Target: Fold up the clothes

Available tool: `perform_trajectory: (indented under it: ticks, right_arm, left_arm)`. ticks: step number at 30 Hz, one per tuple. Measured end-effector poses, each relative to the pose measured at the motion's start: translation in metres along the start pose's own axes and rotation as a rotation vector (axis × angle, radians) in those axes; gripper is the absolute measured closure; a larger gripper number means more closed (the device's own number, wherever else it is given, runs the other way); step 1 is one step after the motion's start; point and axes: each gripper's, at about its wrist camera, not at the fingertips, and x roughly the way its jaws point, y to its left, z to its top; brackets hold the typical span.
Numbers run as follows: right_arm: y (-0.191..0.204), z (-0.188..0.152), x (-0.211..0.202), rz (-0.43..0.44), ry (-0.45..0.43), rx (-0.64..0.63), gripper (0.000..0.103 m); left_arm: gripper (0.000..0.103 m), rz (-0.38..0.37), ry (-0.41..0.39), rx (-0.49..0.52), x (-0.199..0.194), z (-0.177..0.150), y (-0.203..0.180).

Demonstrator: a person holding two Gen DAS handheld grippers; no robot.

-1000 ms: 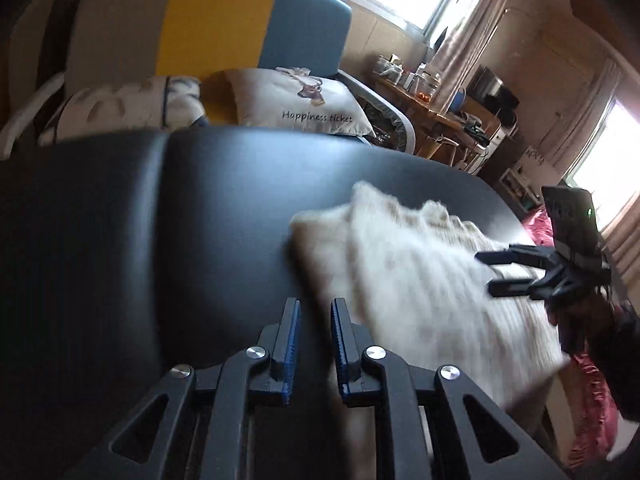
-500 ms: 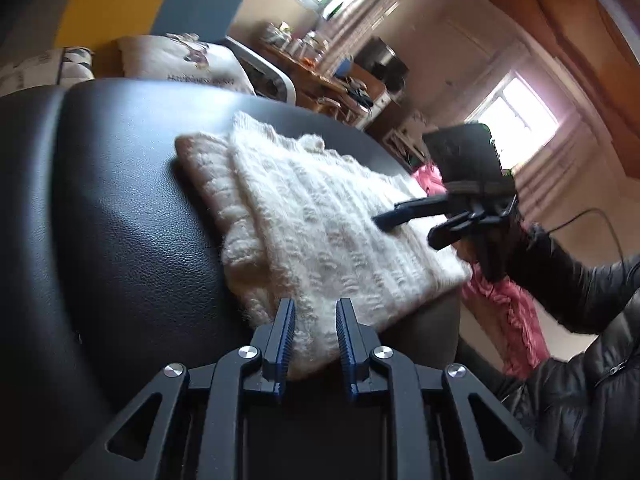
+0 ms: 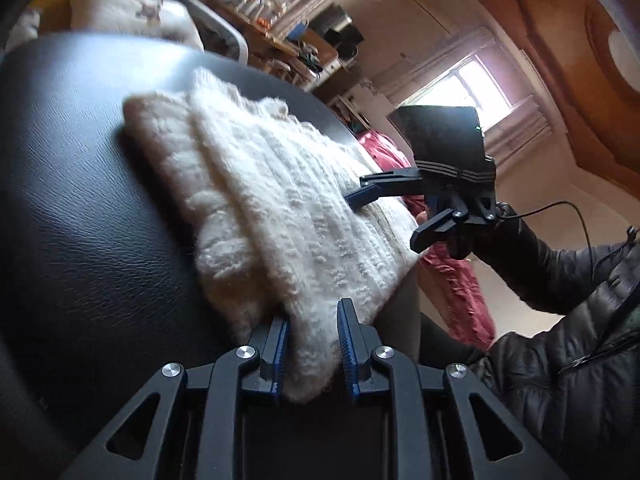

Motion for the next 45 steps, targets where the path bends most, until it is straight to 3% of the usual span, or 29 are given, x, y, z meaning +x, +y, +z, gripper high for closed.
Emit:
perform_trajectory:
  ticks: [4,5,9,10,16,23,26,28,30,33,39,45]
  right_arm:
    - [-0.002,-0.002,-0.003,-0.006,0.004,-0.005,0.01]
    - [0.0,-0.004,-0.007,-0.015,0.002,-0.005,0.01]
    - [0.012,-0.005,-0.018,-0.052,-0.01,-0.035,0.01]
    - [0.014,-0.005,-0.018,-0.061,-0.009,-0.044,0.01]
    - [0.016,-0.009,-0.009,-0.117,0.035,-0.084,0.01]
    - [0.048,0.012,-0.013,-0.108,-0.002,-0.163,0.01]
    - [0.056,0.021,0.012,-0.171,0.042,-0.221,0.01]
    - [0.053,0.02,0.033,-0.267,0.086,-0.258,0.009]
    - [0.059,0.014,0.039,-0.315,0.076,-0.33,0.008]
    - [0.057,0.014,0.034,-0.316,0.065,-0.318,0.008]
    - [0.057,0.015,-0.003,-0.198,0.02,-0.245,0.008]
    - [0.053,-0.022,-0.023,-0.313,0.088,-0.287,0.008]
  left_arm:
    - [0.083,-0.006,0.068,0.073,0.015,-0.002,-0.017]
    - [0.1,0.015,0.071,0.106,0.019,-0.006,-0.026]
    - [0.098,-0.015,-0.053,0.186,0.003,-0.021,-0.066]
    - [0.098,0.006,-0.056,0.198,0.004,-0.025,-0.071]
    - [0.098,0.127,0.022,0.127,0.019,-0.048,-0.061]
    - [0.098,0.174,0.003,0.178,0.018,-0.06,-0.078]
    - [0.098,0.169,0.014,0.217,0.021,-0.069,-0.089]
    - [0.098,0.178,0.019,0.194,0.024,-0.073,-0.087]
    - [0.098,0.177,0.007,0.166,0.022,-0.076,-0.085]
    - [0.098,0.172,-0.01,0.117,0.018,-0.076,-0.082]
    - [0.095,0.197,-0.076,0.023,-0.011,-0.077,-0.078]
    - [0.091,0.176,-0.209,0.059,-0.027,-0.062,-0.103]
